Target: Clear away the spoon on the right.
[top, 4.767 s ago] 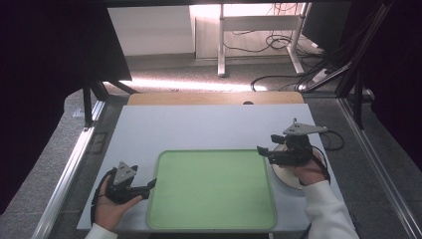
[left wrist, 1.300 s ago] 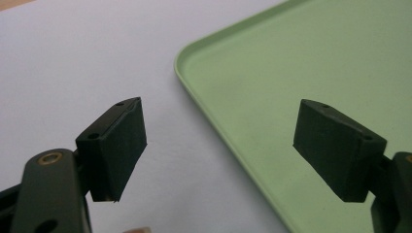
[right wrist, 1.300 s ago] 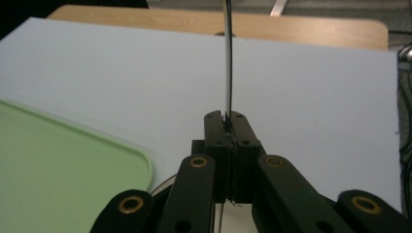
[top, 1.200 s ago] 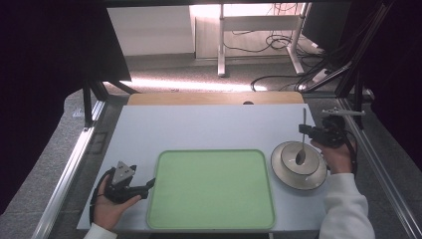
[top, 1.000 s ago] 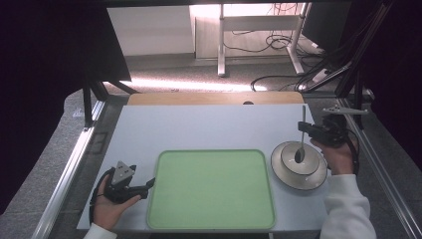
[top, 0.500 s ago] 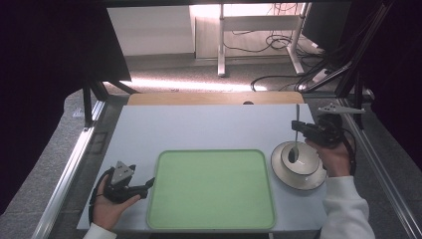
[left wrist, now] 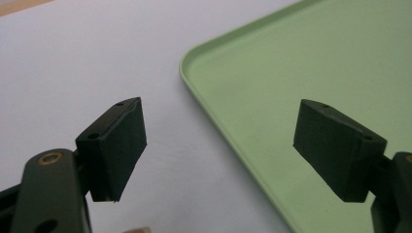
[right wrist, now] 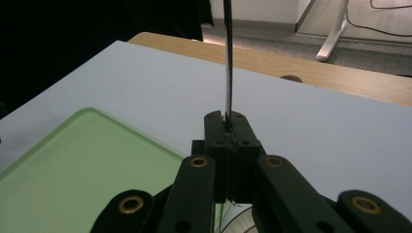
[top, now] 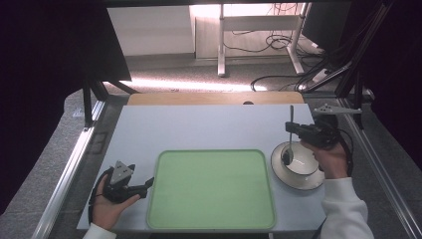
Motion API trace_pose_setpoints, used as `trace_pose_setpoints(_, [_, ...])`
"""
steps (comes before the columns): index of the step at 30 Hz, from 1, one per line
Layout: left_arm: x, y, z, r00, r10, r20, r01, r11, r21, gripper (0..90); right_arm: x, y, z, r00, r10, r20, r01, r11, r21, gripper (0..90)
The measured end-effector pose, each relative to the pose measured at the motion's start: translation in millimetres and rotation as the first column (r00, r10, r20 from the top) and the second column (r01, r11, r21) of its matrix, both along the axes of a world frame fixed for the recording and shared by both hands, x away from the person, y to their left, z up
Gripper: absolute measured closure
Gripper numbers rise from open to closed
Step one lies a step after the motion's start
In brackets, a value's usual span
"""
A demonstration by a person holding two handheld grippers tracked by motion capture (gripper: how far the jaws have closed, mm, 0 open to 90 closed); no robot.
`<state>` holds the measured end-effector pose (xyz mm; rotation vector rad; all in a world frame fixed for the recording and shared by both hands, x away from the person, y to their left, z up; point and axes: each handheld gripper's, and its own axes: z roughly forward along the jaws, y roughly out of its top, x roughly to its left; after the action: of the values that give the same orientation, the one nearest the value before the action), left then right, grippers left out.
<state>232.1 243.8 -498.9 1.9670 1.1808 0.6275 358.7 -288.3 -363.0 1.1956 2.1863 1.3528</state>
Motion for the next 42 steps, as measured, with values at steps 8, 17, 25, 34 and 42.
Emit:
trace_pose_setpoints(8, [-0.4,0.9,1.0,1.0000,0.003,0.001,-0.003,1.0000,-0.002,19.3,-5.2,12.7,-0.1,0.9994,0.033,-0.004,-0.033,0.999,-0.011,89.2])
trace_pose_setpoints(17, [-0.4,1.5,1.2,1.0000,0.006,0.003,-0.006,1.0000,-0.002,19.3,-12.4,27.4,1.6,0.9973,0.073,-0.006,-0.073,0.997,-0.007,89.2])
trace_pose_setpoints(25, [-0.1,1.4,0.7,1.0000,0.005,0.005,-0.005,1.0000,-0.002,19.3,-19.1,39.5,5.4,0.9923,0.124,-0.006,-0.124,0.992,0.008,89.1])
trace_pose_setpoints(34, [-0.1,1.6,0.6,1.0000,0.005,0.006,-0.005,1.0000,-0.002,19.3,-24.6,54.7,4.2,0.9862,0.165,-0.015,-0.165,0.986,-0.005,89.1])
trace_pose_setpoints(42, [-0.3,1.6,0.7,1.0000,0.003,0.003,-0.003,1.0000,0.003,19.3,-27.4,66.2,1.3,0.9808,0.193,-0.029,-0.193,0.981,-0.015,89.1])
